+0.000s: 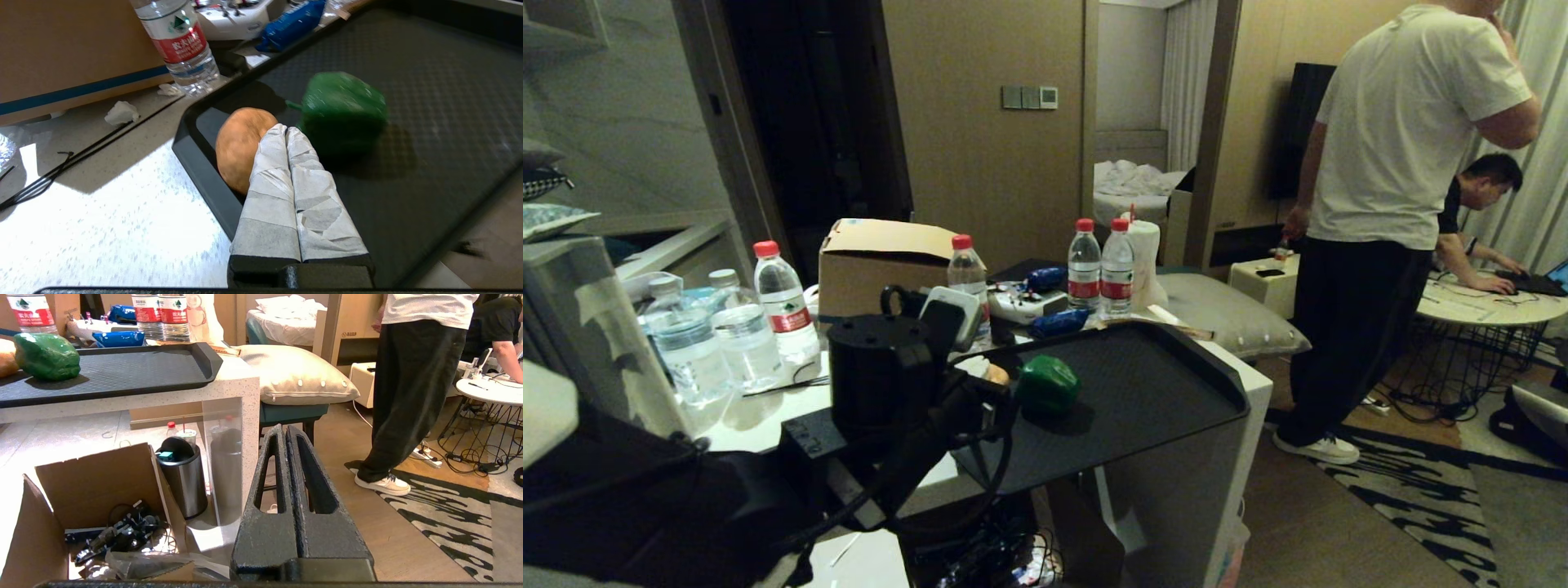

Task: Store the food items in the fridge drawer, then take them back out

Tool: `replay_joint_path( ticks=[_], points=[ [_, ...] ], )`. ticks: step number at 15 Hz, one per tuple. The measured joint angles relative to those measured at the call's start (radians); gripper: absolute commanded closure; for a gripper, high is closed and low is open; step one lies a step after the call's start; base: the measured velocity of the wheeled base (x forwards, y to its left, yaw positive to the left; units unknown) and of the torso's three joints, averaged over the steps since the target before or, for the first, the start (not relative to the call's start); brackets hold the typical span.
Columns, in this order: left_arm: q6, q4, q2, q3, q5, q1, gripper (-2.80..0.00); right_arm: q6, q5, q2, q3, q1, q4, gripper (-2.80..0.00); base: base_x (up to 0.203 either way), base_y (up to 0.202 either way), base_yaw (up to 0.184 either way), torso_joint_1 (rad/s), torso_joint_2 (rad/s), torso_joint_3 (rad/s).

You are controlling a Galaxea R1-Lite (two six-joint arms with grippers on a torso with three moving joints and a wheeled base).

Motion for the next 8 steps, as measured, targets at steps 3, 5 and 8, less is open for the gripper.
replay_joint_path(
  ticks=[3,5,8],
  points=[
    [0.000,-0.004,0.040,-0.037,0.009,0.014,0.00,0.001,0.000,0.000,0.000,0.000,0.000,0.00,0.000,0.000,0.000,0.000,0.00,0.000],
    [0.001,-0.004,0.065,-0.067,0.017,0.019,0.00,0.001,0.000,0.000,0.000,0.000,0.000,0.00,0.000,0.000,0.000,0.000,0.00,0.000],
    [0.001,-0.002,0.092,-0.092,0.017,0.021,0.00,0.002,0.000,0.000,0.000,0.000,0.000,0.00,0.000,0.000,0.000,0.000,0.00,0.000]
  ],
)
